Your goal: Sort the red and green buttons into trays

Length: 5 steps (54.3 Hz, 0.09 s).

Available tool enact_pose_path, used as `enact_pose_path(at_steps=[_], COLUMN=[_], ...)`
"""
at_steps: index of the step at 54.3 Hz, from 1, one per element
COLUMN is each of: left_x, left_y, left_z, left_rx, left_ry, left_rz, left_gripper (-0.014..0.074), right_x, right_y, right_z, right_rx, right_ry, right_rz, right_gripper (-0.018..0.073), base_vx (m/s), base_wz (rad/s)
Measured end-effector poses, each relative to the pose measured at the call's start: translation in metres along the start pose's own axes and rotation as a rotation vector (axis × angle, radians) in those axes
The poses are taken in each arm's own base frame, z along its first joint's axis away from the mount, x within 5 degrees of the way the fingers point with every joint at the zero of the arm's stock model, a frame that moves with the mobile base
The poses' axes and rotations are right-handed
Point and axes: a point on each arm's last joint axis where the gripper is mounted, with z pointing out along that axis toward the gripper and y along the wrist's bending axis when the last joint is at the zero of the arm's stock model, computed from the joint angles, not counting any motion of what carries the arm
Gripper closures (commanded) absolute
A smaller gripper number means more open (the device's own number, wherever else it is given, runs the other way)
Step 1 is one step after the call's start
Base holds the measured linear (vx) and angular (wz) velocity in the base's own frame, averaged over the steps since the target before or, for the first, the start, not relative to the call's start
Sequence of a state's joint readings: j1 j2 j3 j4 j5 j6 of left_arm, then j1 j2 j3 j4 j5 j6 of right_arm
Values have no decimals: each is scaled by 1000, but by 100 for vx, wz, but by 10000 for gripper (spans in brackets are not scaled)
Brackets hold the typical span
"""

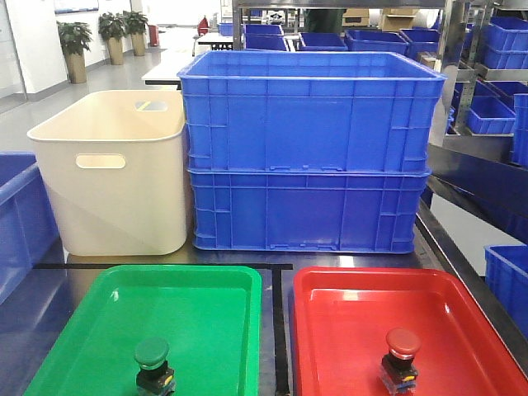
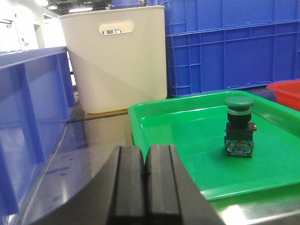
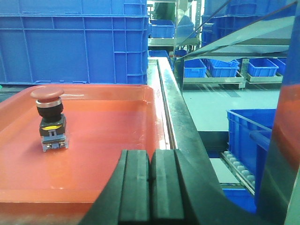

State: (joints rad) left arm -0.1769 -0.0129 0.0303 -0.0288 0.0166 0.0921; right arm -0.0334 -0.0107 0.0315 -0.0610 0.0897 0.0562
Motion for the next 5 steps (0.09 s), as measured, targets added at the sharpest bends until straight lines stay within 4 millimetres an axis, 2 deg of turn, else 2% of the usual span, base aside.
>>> enact_pose_path(at_steps=[5], left_x=[0], left_y=[0], left_z=[0], left_rx=[0], left_ry=[0], left_rz=[0], left_gripper=[602], right_x=[0], right_y=[0], right_z=[0], right_rx=[0], right_ry=[0], right_rz=[0], right_gripper=[569], base_vx=[0], base_wz=[0])
